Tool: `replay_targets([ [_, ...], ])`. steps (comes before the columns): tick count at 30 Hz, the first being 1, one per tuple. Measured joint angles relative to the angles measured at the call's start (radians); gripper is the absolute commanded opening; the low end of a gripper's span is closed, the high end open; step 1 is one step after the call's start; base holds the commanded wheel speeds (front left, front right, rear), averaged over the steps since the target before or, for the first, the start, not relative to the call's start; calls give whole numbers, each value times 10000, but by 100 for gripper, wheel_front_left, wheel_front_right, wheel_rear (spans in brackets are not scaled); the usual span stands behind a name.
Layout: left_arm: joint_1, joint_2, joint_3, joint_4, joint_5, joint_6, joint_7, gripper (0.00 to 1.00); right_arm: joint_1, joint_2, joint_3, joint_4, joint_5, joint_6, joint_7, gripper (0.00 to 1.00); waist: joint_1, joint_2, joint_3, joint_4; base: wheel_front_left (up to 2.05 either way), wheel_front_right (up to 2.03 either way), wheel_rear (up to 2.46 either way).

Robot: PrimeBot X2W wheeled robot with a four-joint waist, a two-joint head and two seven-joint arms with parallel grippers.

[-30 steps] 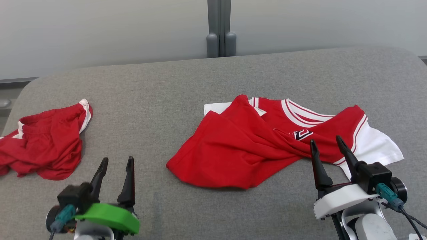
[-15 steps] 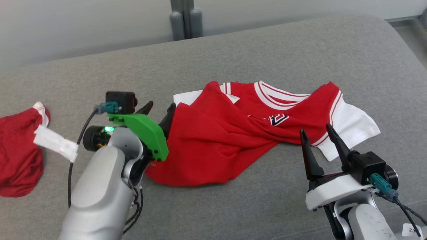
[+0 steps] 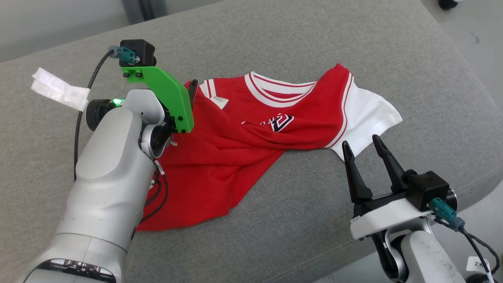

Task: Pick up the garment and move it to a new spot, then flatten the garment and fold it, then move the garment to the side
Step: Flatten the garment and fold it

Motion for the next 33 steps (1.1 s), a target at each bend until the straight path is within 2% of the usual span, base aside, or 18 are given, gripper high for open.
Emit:
replay_targets([
  [8,-409,13,-102,917,77,520,395,100,-102,-2,10,161,54,0,-163,100,0,0,568,-579,0,0,0],
  [10,-416,8,-109,1043,42,520,447,100,-110,-2,-4,169,50,0,-167,100,0,0,649,-636,0,0,0],
  [11,-442,-2,-165,1064,44,506,474,43,-110,0,-25,174,38,0,-178,100,0,0,677,-641,0,0,0],
  [12,-480,-15,-199,1062,48,491,451,0,-110,0,-50,182,23,0,-190,100,1,0,685,-622,0,0,0],
  [18,-549,-119,-389,976,-161,123,418,0,-107,2,-199,228,-128,0,-213,100,0,0,574,-299,0,0,0],
  [23,-155,-173,-399,226,-911,-314,-84,0,-87,10,-334,157,-286,0,-142,100,1,0,378,197,0,0,0],
  [28,1448,-192,-1024,-2222,-2125,-648,-523,0,139,13,-608,13,-460,0,111,100,0,0,132,888,0,0,0],
  [31,3062,-102,-1365,-4033,-2359,-652,-299,0,312,10,-765,-107,-593,0,257,100,0,0,-30,1367,0,0,0],
  [33,4282,192,-1484,-5317,-2497,-447,-6,0,400,8,-815,-205,-660,0,372,100,0,0,-145,1690,0,0,0],
])
